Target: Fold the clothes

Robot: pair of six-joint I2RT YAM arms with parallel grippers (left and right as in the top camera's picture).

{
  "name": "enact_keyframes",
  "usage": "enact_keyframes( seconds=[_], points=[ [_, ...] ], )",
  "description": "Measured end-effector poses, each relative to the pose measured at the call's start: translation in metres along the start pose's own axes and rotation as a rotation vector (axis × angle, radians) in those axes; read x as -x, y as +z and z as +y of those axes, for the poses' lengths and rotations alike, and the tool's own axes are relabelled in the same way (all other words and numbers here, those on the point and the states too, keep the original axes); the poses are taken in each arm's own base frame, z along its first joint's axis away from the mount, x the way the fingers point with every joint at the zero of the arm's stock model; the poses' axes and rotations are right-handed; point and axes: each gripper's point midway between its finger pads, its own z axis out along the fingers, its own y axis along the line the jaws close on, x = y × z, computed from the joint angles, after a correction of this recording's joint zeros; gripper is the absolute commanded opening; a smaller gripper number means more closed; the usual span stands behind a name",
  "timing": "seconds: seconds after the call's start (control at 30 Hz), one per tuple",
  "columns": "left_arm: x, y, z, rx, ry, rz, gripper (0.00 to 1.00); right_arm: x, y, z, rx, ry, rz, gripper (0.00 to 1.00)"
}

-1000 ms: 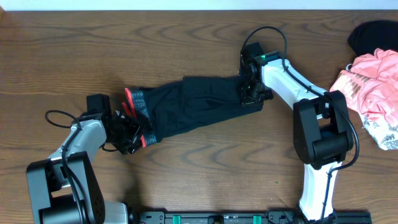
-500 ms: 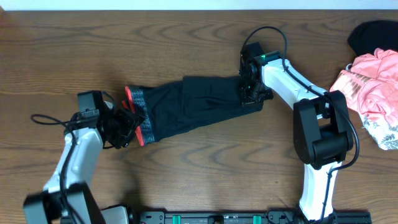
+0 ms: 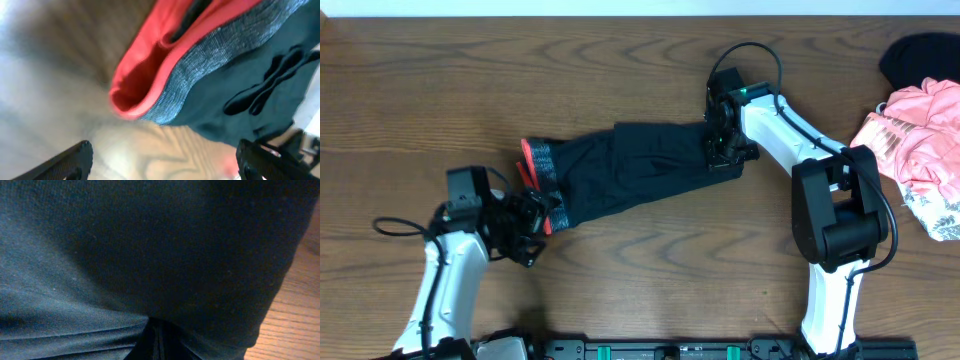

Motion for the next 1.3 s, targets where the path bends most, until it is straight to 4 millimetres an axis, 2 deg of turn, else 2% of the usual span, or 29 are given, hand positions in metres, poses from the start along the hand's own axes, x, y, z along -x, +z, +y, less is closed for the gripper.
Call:
enact_keyframes(
  seconds=[0.17,0.33,0.6,0.97,1.3],
  points=[
    [-0.011,0.024,0.014,-0.078,0.018,0.027,0.92,0.000,0.000,0.000,0.000,0.000,0.000,0.01],
    [-0.002,0.026,-0.004,-0.199,0.093,-0.024,0.92,0.000,0.000,0.000,0.000,0.000,0.000,0.01],
    [0.008,0.026,-0.006,-0.204,0.112,-0.083,0.92,0.000,0.000,0.000,0.001,0.000,0.000,0.01],
    [0.053,0.022,-0.019,-0.219,0.159,-0.315,0.92,0.000,0.000,0.000,0.001,0.000,0.000,0.01],
    [0.067,0.035,-0.043,-0.299,0.202,-0.307,0.92,0.000,0.000,0.000,0.001,0.000,0.000,0.01]
  ],
)
